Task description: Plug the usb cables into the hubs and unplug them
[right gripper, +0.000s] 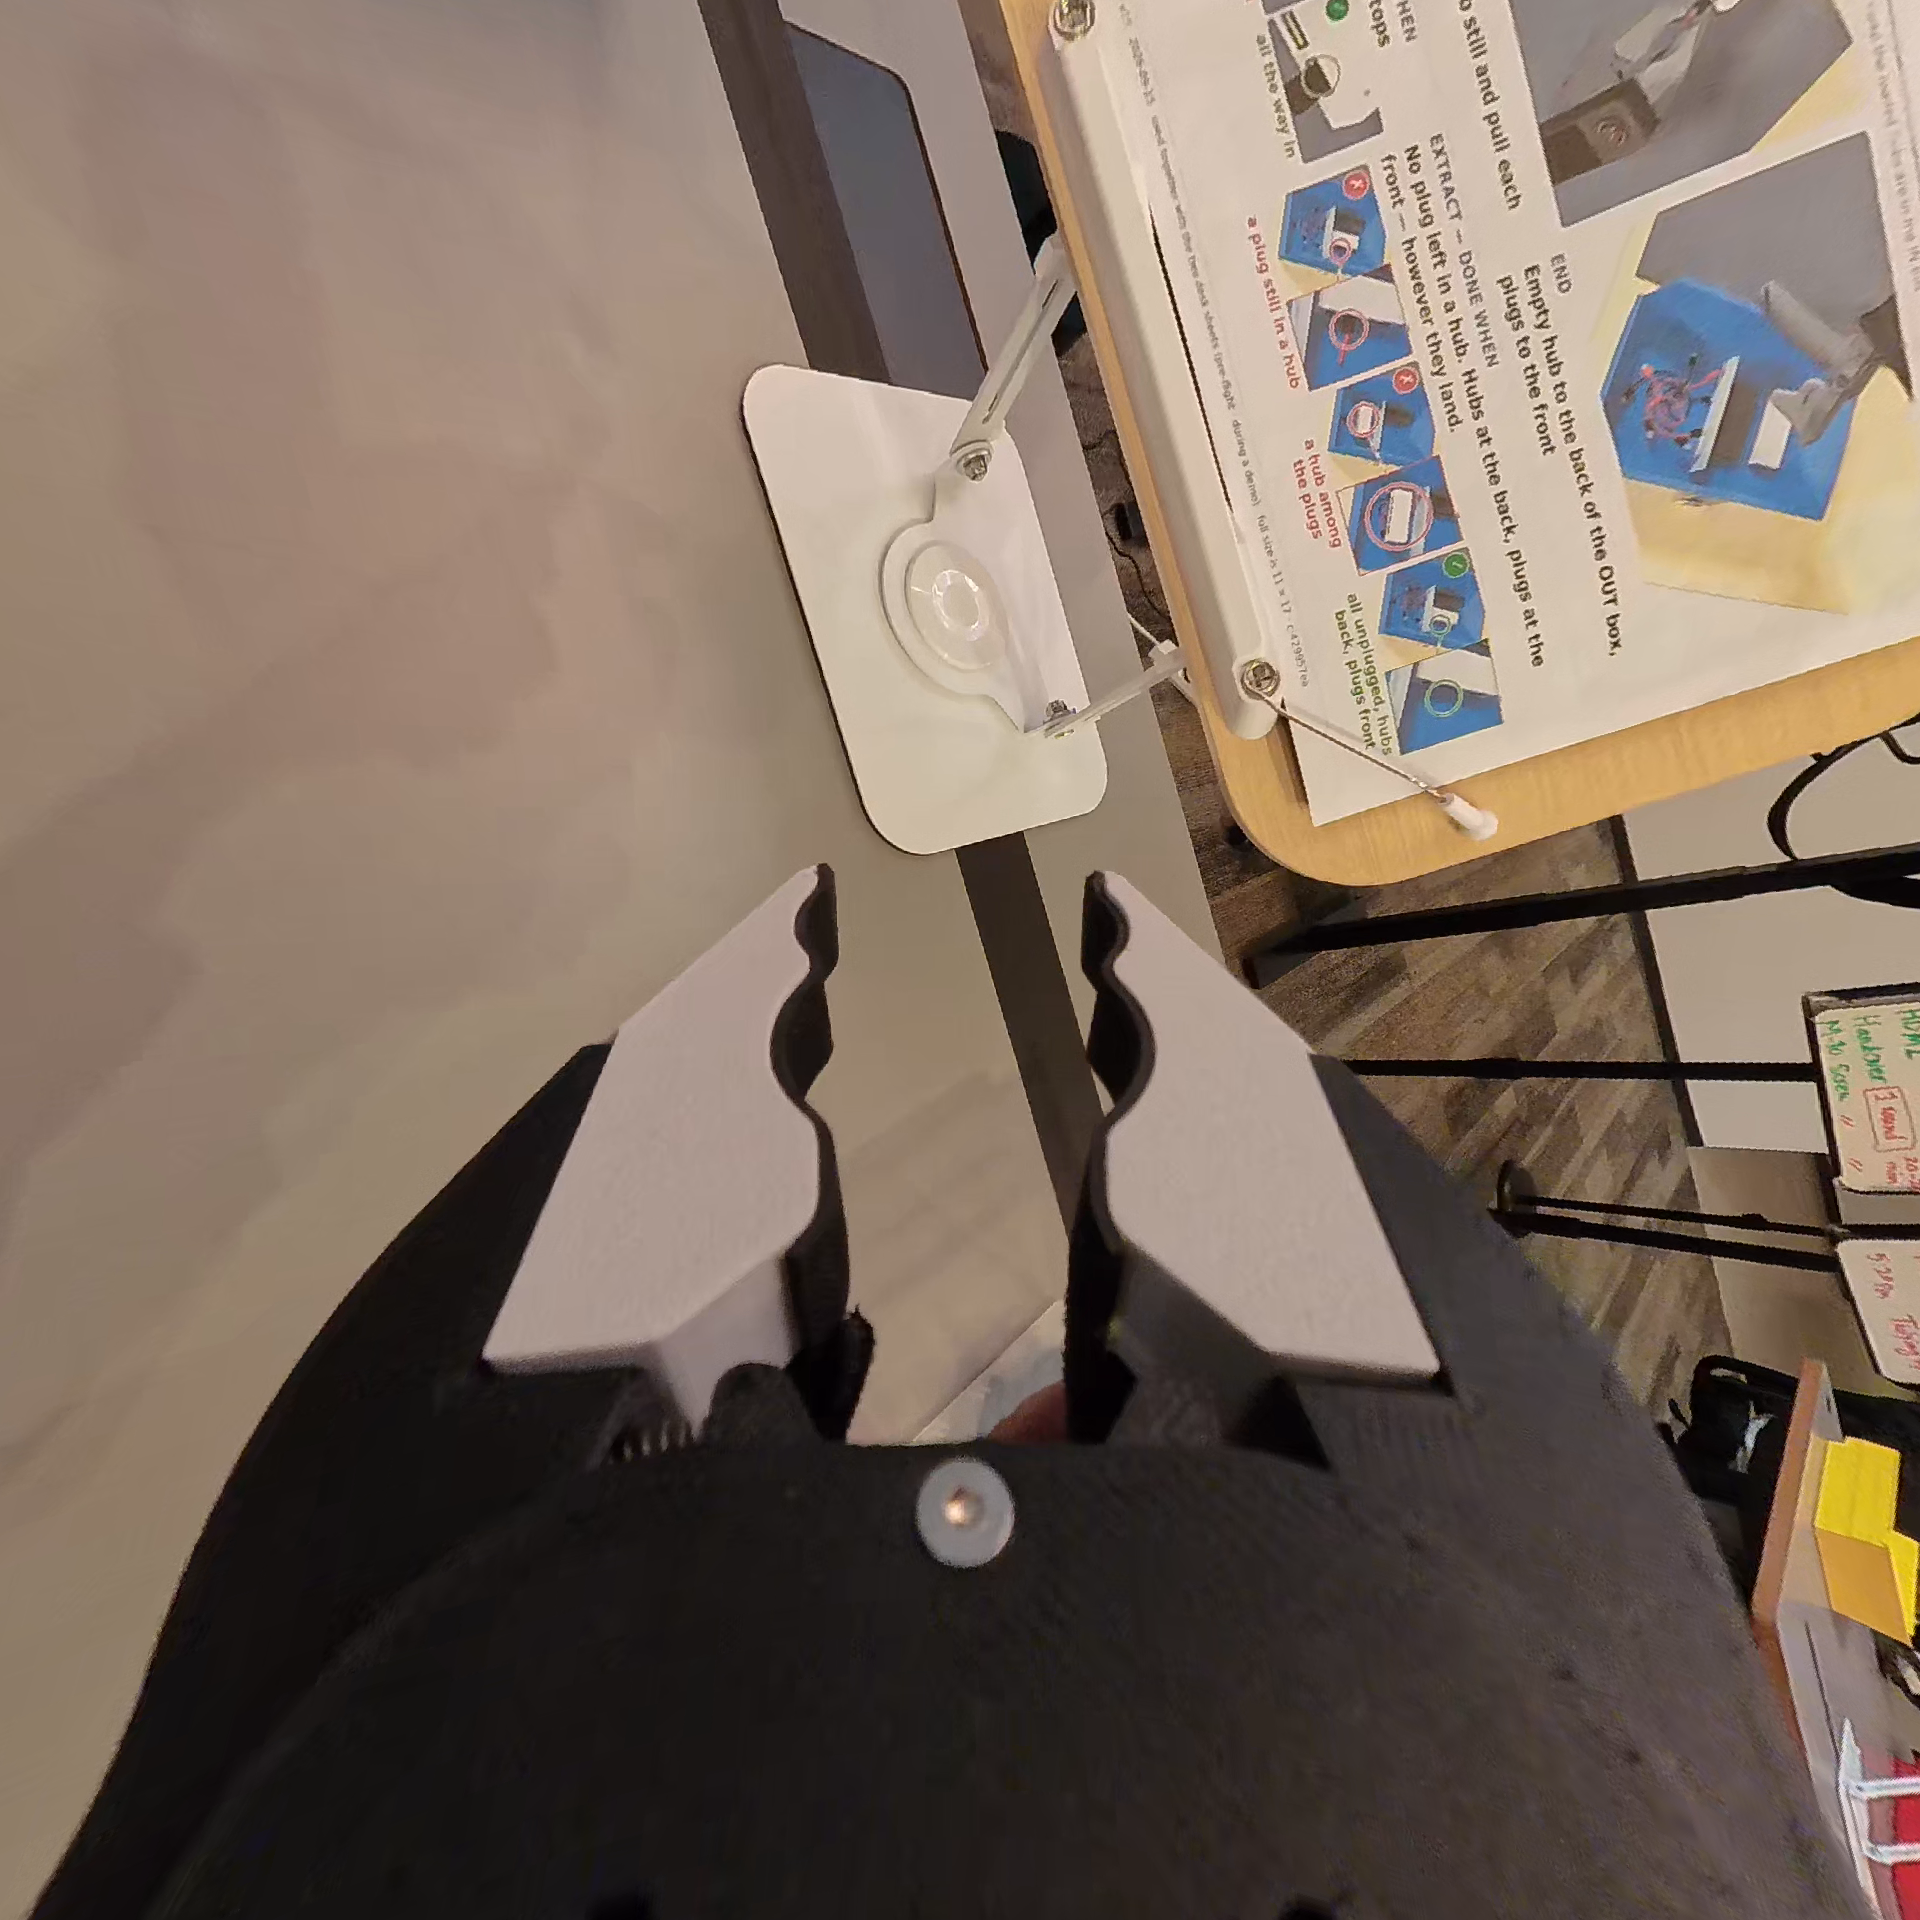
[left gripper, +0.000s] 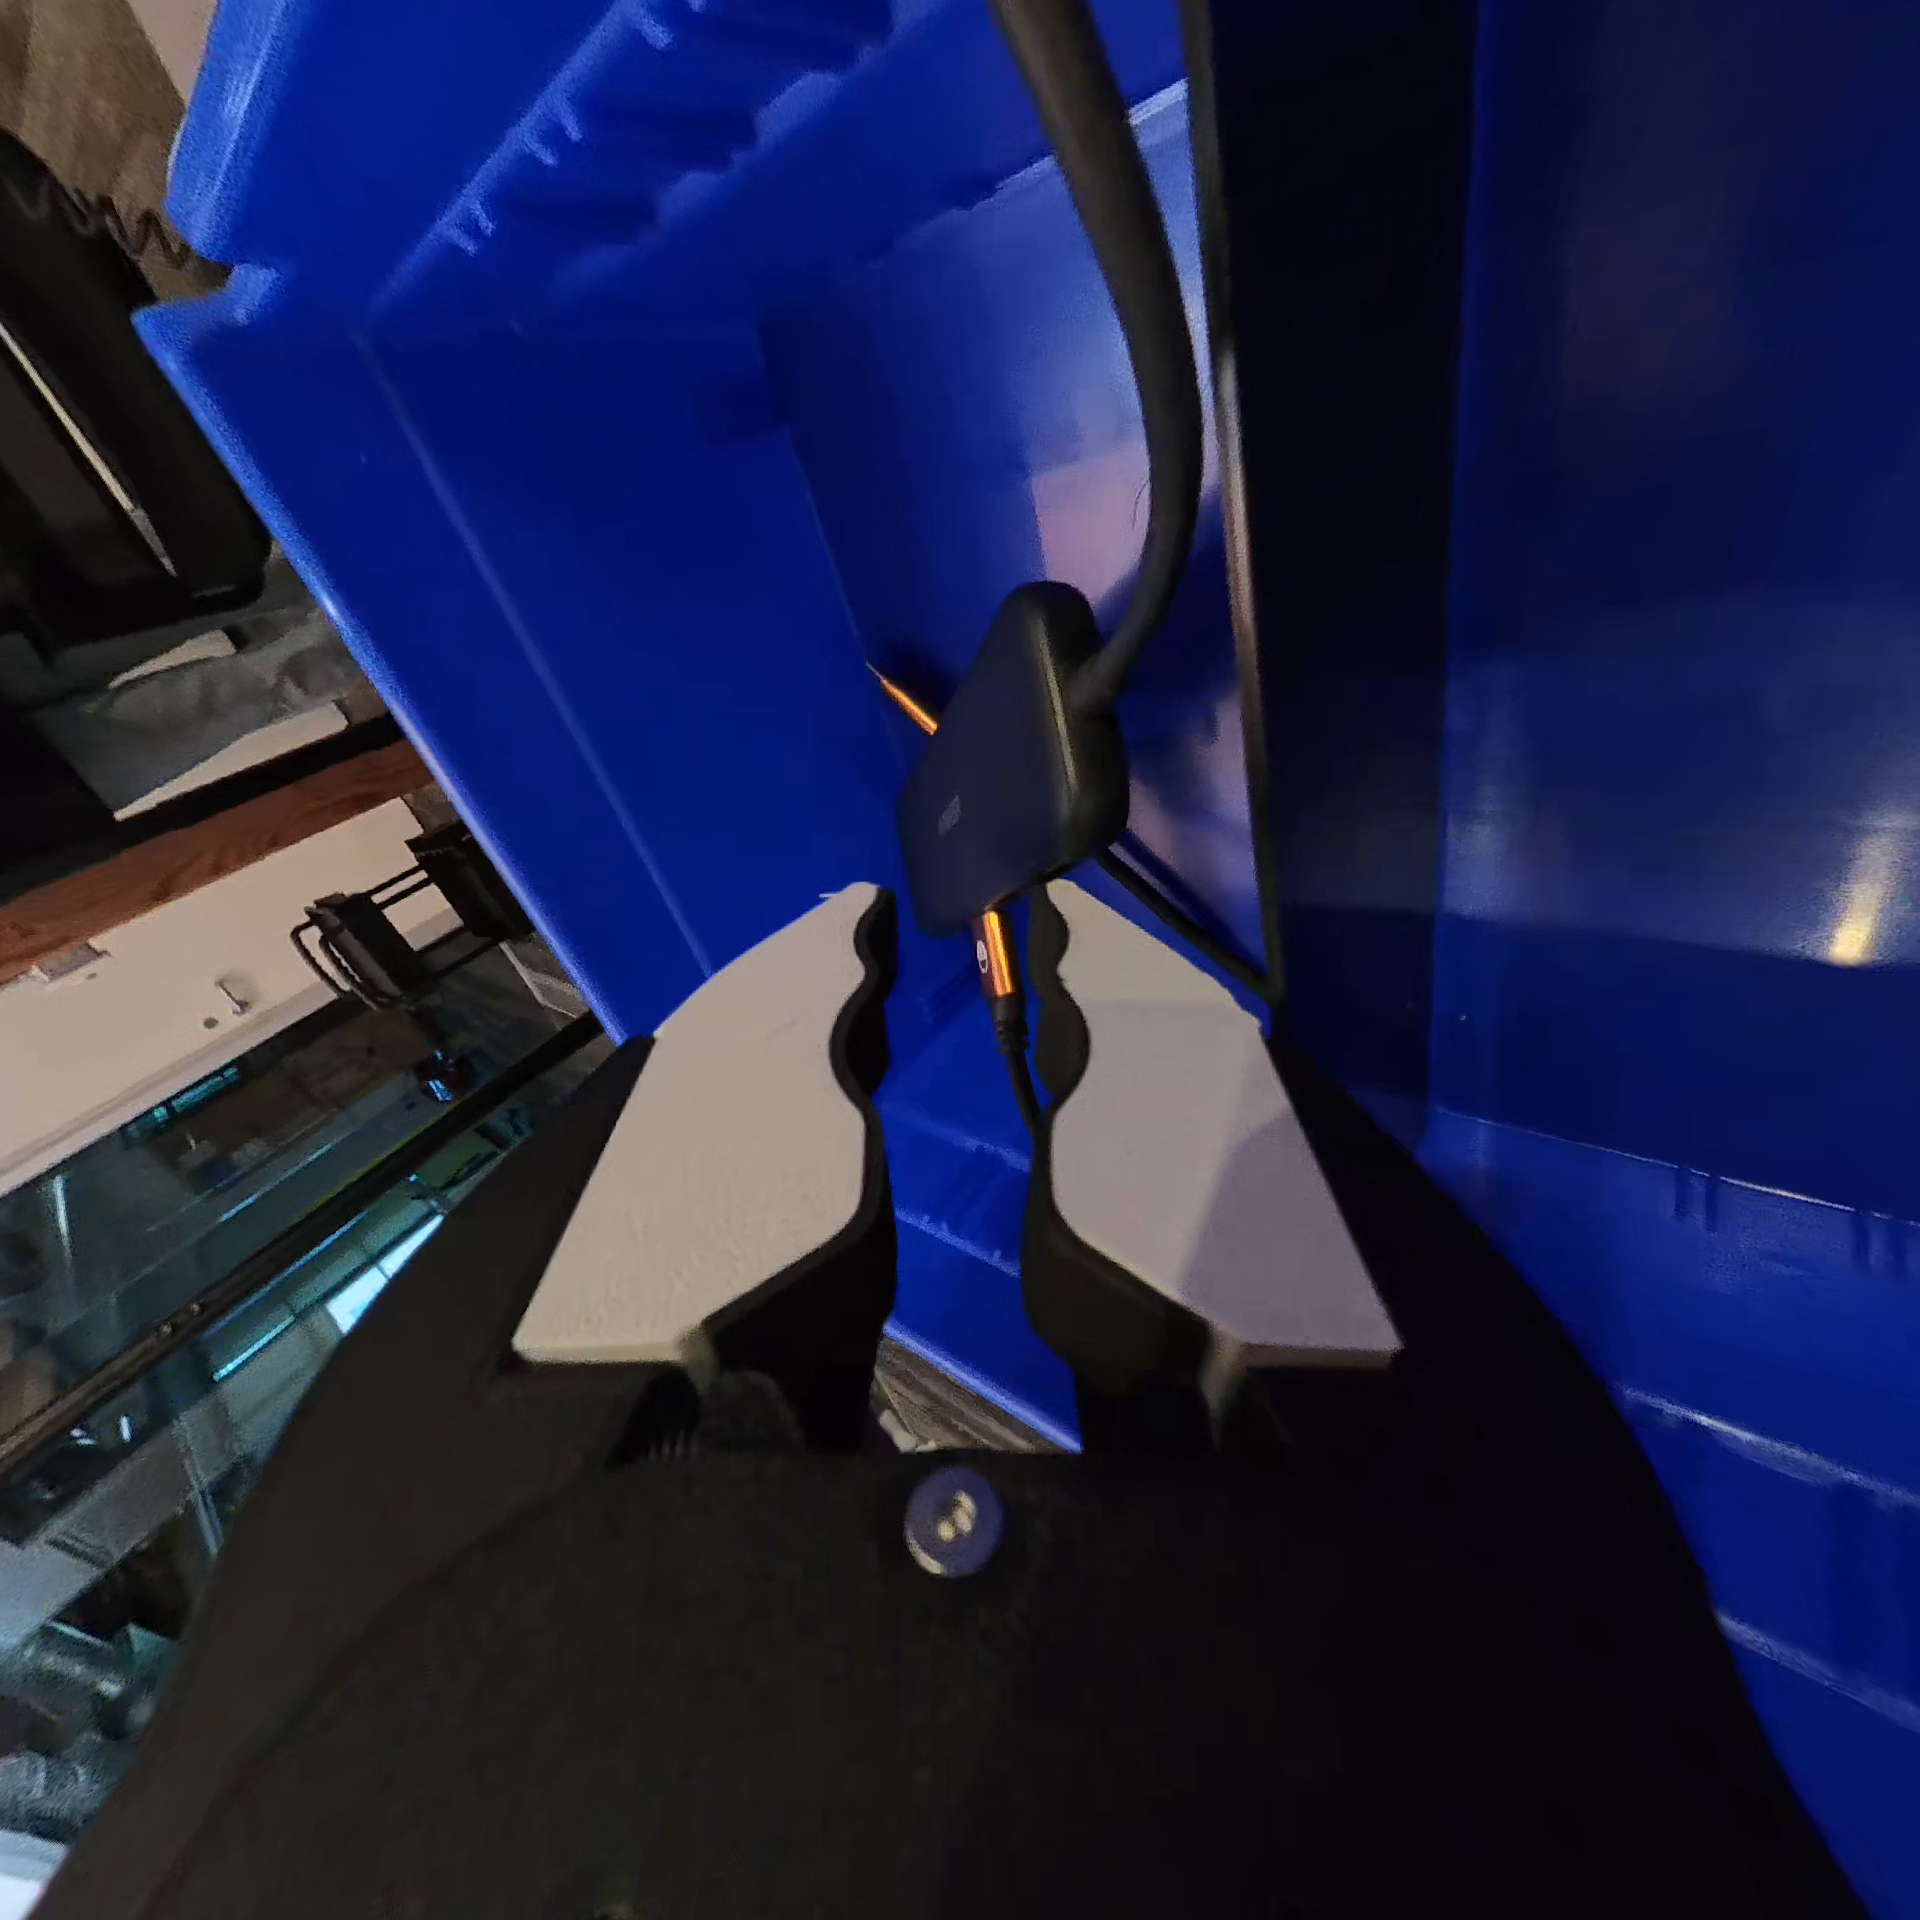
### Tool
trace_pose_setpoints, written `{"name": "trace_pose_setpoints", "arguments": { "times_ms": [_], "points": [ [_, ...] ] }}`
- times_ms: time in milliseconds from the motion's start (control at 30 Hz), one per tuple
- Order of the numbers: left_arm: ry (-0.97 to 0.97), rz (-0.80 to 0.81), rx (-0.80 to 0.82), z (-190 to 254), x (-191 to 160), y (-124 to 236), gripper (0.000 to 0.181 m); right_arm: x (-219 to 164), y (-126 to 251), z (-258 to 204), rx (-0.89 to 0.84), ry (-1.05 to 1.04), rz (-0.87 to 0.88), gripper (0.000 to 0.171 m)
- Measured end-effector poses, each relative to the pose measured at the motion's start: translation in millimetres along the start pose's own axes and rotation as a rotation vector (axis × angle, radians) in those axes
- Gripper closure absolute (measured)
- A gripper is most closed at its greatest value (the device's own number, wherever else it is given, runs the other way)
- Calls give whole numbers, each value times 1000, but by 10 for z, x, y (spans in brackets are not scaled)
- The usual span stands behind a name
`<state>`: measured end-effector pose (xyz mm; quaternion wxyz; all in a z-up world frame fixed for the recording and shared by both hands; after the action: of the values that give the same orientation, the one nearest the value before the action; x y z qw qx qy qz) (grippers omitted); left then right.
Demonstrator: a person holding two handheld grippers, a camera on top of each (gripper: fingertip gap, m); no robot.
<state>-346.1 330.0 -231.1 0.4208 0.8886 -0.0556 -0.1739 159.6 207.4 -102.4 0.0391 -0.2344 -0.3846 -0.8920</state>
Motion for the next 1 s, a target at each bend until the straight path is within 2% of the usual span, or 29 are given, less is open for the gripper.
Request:
{"name": "trace_pose_setpoints", "arguments": {
  "times_ms": [167,333,533,700,900,1000],
  "points": [
    [-14,30,-40,29,30,1,158,-54,-78,-35,21,7,-28,125],
    [-37,54,-31,4,61,26,148,-93,-122,-25,24,2,-40,126],
    [-62,70,-69,11,101,-22,149,-100,-185,-58,34,14,-57,127],
    [41,153,-58,-55,175,-10,147,-122,-204,-56,38,12,-61,127],
    [152,241,-8,-192,326,2,165,-133,-247,-72,47,15,-67,128],
    [158,249,-7,-204,389,-49,165,-140,-263,-82,49,18,-74,128]
  ]
}}
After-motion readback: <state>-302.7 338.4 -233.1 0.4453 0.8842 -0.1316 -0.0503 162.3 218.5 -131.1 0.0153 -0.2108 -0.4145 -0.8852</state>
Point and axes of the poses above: each gripper's, where its closed fingertips meet, y back along the fingers, x out of its top, z = x × y across the jaws, the point moved 1 cm from there along y, back along the fingers, and after that the axes turned 7 degrees about -z, right-handed, at the moved point
